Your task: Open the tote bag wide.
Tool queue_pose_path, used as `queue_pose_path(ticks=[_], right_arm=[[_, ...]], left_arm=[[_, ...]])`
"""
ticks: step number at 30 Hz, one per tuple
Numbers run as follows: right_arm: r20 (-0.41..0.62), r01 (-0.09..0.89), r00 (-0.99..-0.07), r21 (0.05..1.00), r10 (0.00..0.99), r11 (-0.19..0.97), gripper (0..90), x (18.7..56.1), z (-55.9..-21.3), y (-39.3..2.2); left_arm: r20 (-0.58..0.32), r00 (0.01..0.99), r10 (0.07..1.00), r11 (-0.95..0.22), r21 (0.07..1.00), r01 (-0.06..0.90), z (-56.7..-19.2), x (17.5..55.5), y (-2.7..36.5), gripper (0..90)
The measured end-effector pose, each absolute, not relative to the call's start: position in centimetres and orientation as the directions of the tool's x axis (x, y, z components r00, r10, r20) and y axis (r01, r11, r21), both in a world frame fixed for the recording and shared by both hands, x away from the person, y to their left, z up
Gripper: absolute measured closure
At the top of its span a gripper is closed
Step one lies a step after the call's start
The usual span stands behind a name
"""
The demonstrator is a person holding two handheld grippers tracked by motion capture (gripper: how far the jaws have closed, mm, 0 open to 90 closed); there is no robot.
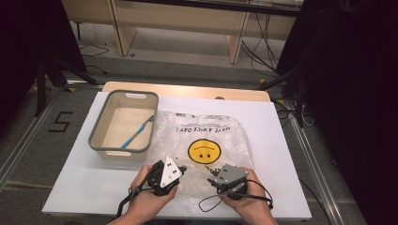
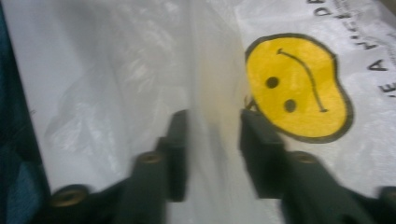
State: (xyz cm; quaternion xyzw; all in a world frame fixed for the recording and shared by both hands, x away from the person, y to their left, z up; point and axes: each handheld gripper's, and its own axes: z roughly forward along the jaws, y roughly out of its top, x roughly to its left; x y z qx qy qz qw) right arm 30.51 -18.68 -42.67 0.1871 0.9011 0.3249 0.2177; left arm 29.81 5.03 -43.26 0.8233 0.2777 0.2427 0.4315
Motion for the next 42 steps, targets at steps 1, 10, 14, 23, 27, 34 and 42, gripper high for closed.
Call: queue_pose_path(ticks=[1, 10, 14, 23, 27, 34, 42], right_arm=[[-0.271, 0.196, -0.835, 0.667, 0.479, 0.719, 79.9, 30.5, -42.7, -18.7], [-0.306, 0.172, -0.776, 0.739, 0.552, 0.652, 90.0, 30.8, -40.8, -19.2], [-0.332, 0.141, -0.744, 0.770, 0.580, 0.622, 90.0, 30.4, -39.9, -19.4], [-0.377, 0.075, -0.706, 0.802, 0.599, 0.592, 90.0, 29.6, -38.4, -19.2], [-0.385, 0.072, -0.702, 0.798, 0.599, 0.599, 90.0, 29.5, -38.4, -19.0], [-0.396, 0.056, -0.691, 0.805, 0.605, 0.590, 90.0, 29.6, -38.0, -18.8], [-0.372, 0.081, -0.693, 0.811, 0.617, 0.580, 90.0, 30.3, -38.2, -18.8]], left_arm=[[0.160, 0.729, 0.666, -0.474, 0.845, 0.247, -43.2, 29.8, 5.1, 89.6], [0.153, 0.747, 0.647, -0.493, 0.832, 0.256, -43.5, 29.5, 4.8, 89.5], [0.160, 0.739, 0.654, -0.501, 0.824, 0.264, -43.6, 29.7, 4.8, 89.5], [0.205, 0.693, 0.691, -0.483, 0.844, 0.233, -43.0, 29.5, 5.0, 89.4], [0.208, 0.684, 0.699, -0.461, 0.863, 0.208, -42.6, 29.3, 5.2, 89.5], [0.208, 0.679, 0.704, -0.436, 0.882, 0.181, -41.9, 29.1, 5.6, 89.4], [0.187, 0.751, 0.634, -0.479, 0.857, 0.190, -41.4, 27.8, 6.5, 81.0]])
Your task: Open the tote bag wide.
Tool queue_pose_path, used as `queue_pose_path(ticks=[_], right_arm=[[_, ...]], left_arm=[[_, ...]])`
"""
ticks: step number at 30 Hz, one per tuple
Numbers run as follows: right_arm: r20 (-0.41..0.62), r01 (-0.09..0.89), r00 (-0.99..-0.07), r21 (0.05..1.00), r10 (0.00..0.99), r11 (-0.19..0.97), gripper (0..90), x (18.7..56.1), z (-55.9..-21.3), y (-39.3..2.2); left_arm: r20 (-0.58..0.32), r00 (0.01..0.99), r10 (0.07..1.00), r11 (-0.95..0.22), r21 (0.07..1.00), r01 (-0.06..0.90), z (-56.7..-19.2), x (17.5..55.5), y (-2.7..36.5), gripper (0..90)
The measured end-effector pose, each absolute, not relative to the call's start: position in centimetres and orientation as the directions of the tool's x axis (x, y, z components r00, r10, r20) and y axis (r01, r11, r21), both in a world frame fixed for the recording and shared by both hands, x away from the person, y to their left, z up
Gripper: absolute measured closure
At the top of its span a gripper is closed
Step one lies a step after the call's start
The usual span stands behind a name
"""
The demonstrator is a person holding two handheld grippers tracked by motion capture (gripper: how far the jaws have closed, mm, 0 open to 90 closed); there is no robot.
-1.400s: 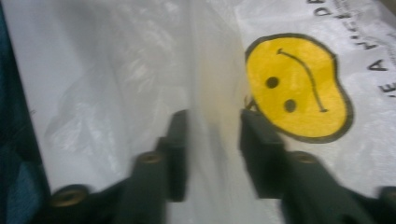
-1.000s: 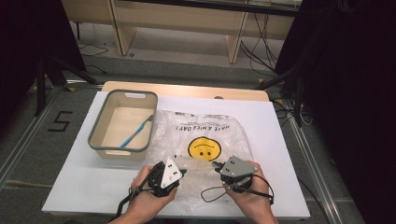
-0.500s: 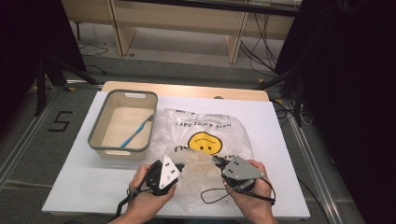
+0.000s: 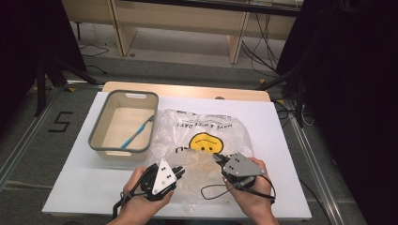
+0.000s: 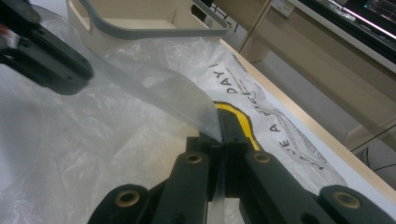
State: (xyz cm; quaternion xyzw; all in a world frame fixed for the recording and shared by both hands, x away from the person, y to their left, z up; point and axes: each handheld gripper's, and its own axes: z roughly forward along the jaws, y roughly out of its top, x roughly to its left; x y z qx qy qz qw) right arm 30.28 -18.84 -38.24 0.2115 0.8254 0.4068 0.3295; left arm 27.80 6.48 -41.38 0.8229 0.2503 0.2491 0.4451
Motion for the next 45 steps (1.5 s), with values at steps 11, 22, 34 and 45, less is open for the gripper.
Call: queue_pose_path(ticks=[11, 22, 34, 45], right_arm=[[-0.365, 0.096, -0.699, 0.804, 0.615, 0.586, 90.0, 30.5, -38.5, -18.6], [-0.358, 0.105, -0.704, 0.802, 0.613, 0.588, 90.0, 30.5, -38.6, -18.6], [-0.358, 0.104, -0.704, 0.802, 0.613, 0.588, 90.0, 30.5, -38.6, -18.6], [-0.359, 0.103, -0.702, 0.803, 0.615, 0.586, 90.0, 30.5, -38.6, -18.6]], left_arm=[[0.086, 0.779, 0.621, -0.484, 0.824, 0.295, -39.0, 28.1, 9.3, 42.3], [0.059, 0.747, 0.663, -0.461, 0.818, 0.344, -37.1, 29.7, 11.8, 28.7], [0.063, 0.684, 0.727, -0.436, 0.812, 0.387, -37.4, 32.3, 13.7, 27.9], [0.087, 0.651, 0.754, -0.447, 0.795, 0.411, -37.8, 33.4, 14.5, 27.8]])
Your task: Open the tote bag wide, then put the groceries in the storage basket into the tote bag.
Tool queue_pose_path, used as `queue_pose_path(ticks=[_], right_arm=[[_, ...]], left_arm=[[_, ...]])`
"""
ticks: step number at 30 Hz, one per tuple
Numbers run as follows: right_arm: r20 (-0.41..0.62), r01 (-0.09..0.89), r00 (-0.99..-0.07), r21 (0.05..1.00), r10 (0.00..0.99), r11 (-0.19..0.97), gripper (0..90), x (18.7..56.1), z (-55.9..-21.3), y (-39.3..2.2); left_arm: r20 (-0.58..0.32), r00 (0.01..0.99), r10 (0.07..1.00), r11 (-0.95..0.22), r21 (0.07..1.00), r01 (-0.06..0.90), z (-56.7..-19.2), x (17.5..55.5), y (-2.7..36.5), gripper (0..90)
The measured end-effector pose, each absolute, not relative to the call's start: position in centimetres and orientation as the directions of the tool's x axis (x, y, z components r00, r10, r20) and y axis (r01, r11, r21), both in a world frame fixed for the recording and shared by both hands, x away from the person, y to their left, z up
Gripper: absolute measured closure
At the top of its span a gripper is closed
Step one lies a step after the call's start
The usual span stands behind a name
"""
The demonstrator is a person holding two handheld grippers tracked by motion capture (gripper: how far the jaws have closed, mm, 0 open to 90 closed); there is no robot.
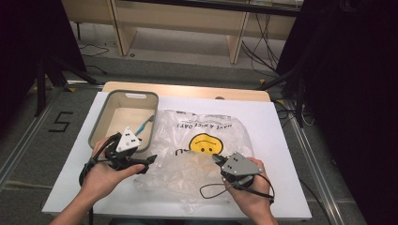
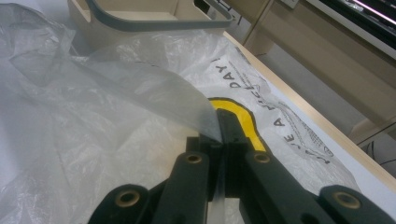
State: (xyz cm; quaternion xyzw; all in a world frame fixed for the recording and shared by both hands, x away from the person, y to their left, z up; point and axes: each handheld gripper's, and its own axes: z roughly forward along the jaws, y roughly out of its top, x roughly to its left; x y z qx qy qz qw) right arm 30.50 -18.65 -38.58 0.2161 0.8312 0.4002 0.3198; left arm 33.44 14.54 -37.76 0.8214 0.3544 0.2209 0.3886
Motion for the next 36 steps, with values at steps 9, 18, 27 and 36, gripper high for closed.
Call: queue_pose_path(ticks=[9, 18, 27, 36], right_arm=[[-0.355, 0.106, -0.703, 0.805, 0.617, 0.584, 90.0, 30.5, -38.6, -18.6], [-0.348, 0.112, -0.707, 0.804, 0.615, 0.584, 90.0, 30.8, -38.6, -18.5], [-0.342, 0.118, -0.710, 0.803, 0.615, 0.583, 90.0, 30.8, -38.9, -18.6], [-0.336, 0.124, -0.708, 0.807, 0.621, 0.577, 90.0, 30.9, -38.8, -18.7]], left_arm=[[0.070, 0.642, 0.763, -0.418, 0.812, 0.408, -37.8, 33.8, 14.8, 27.5], [0.062, 0.630, 0.774, -0.404, 0.814, 0.417, -38.1, 34.5, 15.5, 26.9], [0.061, 0.617, 0.785, -0.404, 0.805, 0.435, -38.2, 34.8, 15.8, 26.9], [0.057, 0.602, 0.797, -0.398, 0.798, 0.453, -38.3, 36.0, 16.4, 27.8]])
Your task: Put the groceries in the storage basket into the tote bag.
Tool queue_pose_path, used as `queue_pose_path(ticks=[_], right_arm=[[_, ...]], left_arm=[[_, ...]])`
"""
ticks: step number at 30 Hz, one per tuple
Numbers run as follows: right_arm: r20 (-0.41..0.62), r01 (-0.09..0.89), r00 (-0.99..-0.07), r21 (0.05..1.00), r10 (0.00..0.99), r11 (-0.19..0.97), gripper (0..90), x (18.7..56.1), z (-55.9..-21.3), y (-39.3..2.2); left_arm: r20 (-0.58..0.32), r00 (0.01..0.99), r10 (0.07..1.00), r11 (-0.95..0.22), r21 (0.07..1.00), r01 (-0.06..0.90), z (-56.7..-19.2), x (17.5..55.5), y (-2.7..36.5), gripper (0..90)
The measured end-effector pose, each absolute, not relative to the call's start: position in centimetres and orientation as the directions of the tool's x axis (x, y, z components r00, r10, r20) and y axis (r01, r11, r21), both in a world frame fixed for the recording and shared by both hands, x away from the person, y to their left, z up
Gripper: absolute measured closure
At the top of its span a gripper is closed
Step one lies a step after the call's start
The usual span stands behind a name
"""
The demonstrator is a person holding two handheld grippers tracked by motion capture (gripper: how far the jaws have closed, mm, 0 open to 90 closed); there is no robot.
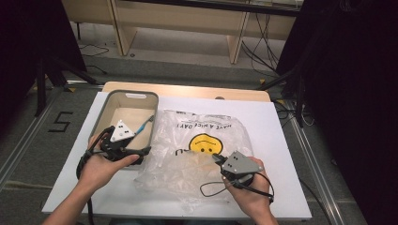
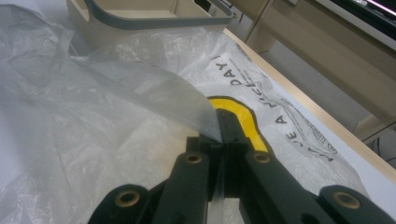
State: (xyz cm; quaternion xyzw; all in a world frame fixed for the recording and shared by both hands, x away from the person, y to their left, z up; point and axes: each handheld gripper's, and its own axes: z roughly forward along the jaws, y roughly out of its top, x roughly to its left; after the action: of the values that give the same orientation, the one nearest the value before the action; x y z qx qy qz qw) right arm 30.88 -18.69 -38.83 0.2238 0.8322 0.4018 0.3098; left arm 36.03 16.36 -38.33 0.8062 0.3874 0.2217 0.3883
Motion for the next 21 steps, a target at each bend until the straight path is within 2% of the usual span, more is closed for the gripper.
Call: queue_pose_path(ticks=[10, 21], right_arm=[[-0.335, 0.119, -0.715, 0.806, 0.613, 0.579, 90.0, 30.8, -39.0, -18.7], [-0.332, 0.124, -0.714, 0.806, 0.616, 0.578, 90.0, 30.8, -38.9, -18.7]], left_arm=[[0.040, 0.563, 0.825, -0.410, 0.729, 0.548, -38.1, 40.5, 16.6, 31.0], [0.061, 0.527, 0.848, -0.443, 0.629, 0.639, -39.6, 45.6, 17.6, 34.8]])
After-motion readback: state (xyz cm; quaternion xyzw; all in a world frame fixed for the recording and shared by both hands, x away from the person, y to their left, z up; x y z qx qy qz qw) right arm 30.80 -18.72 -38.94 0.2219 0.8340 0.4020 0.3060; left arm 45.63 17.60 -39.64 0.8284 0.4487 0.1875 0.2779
